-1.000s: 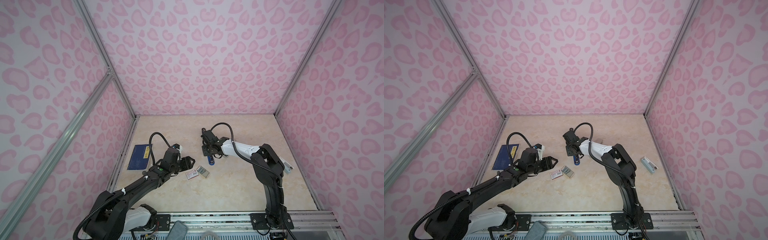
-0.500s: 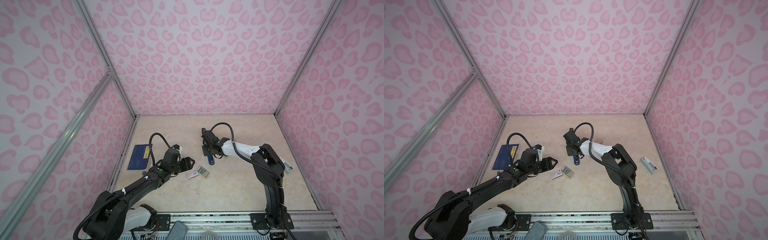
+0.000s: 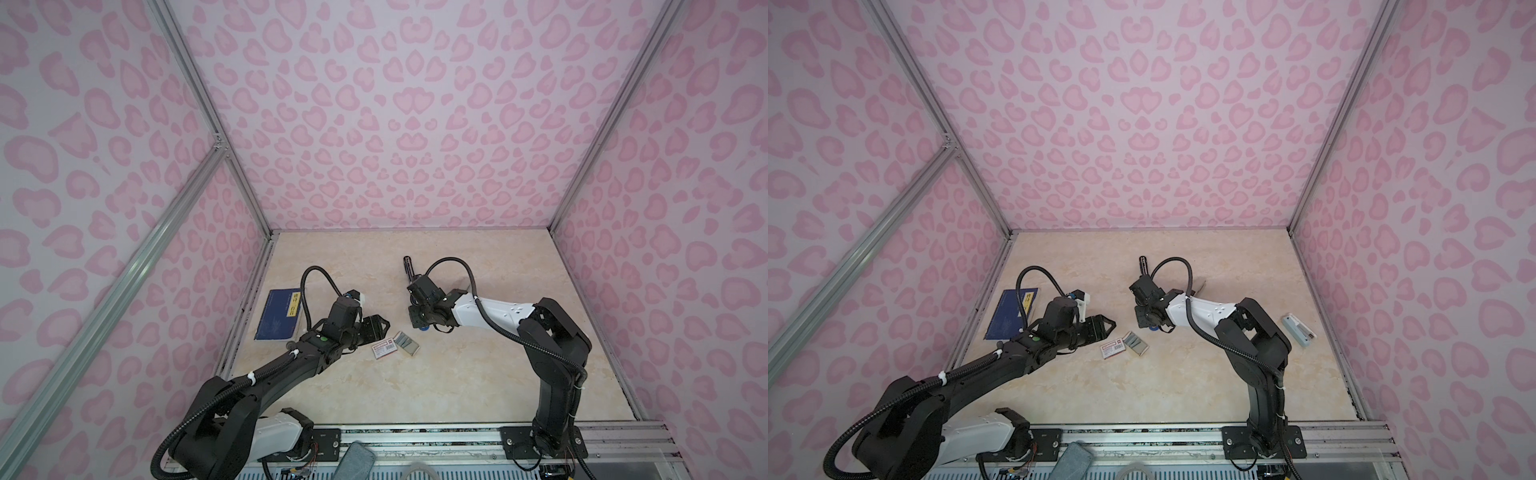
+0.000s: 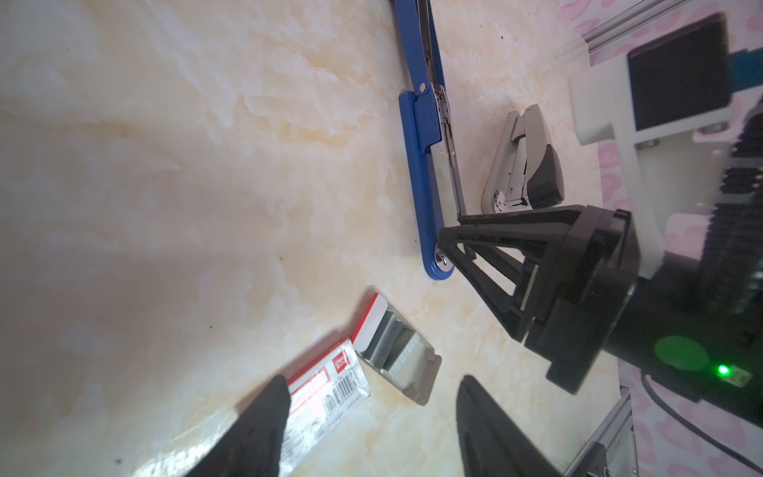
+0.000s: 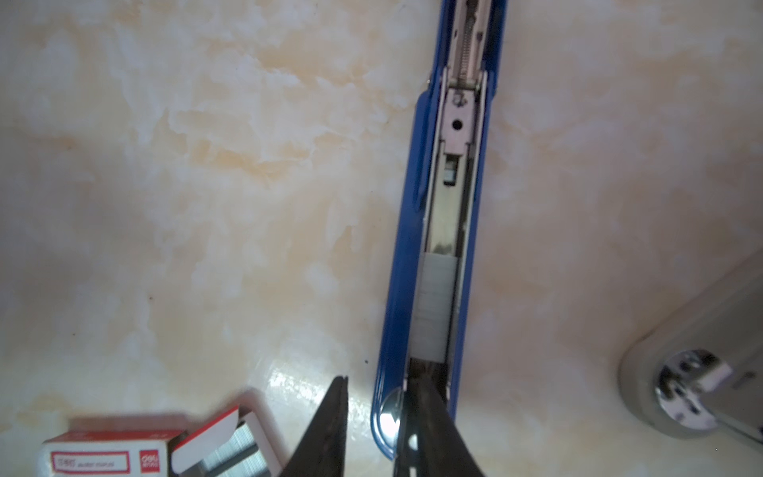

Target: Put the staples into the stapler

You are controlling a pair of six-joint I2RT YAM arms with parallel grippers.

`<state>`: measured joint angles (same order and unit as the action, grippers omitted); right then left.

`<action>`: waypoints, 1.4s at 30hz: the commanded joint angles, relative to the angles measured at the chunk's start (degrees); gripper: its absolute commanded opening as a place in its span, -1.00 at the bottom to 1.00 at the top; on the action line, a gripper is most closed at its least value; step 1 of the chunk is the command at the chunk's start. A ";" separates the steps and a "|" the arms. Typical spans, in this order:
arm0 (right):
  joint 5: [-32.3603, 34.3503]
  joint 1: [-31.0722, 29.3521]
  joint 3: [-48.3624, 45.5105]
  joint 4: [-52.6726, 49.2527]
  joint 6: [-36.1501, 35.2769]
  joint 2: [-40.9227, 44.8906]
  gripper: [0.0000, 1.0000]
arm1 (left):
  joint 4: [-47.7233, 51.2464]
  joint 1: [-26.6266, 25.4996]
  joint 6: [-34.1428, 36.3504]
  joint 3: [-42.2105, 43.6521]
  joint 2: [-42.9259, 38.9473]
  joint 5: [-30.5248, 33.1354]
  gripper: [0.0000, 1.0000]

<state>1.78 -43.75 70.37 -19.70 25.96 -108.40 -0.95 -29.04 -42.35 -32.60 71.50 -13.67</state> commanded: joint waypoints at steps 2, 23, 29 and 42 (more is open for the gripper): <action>-0.64 -0.02 -0.63 -2.11 0.76 1.05 -0.39 | -1.59 0.03 0.07 -0.62 0.13 -0.14 0.35; -1.10 3.67 14.27 -6.12 -3.26 -7.35 -0.20 | -1.08 0.12 0.07 -0.28 -0.83 0.38 0.35; -1.49 4.24 17.83 -7.11 -3.55 -10.75 -0.20 | -1.02 0.21 0.07 -0.01 -1.26 0.49 0.35; -2.92 3.14 11.04 -5.70 -3.04 -8.86 -0.27 | -1.21 0.38 0.25 -0.27 -0.67 0.22 0.35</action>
<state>-0.30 -40.40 83.02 -23.86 22.90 -117.10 -0.97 -28.73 -42.35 -32.60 70.65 -13.50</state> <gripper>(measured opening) 0.367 0.673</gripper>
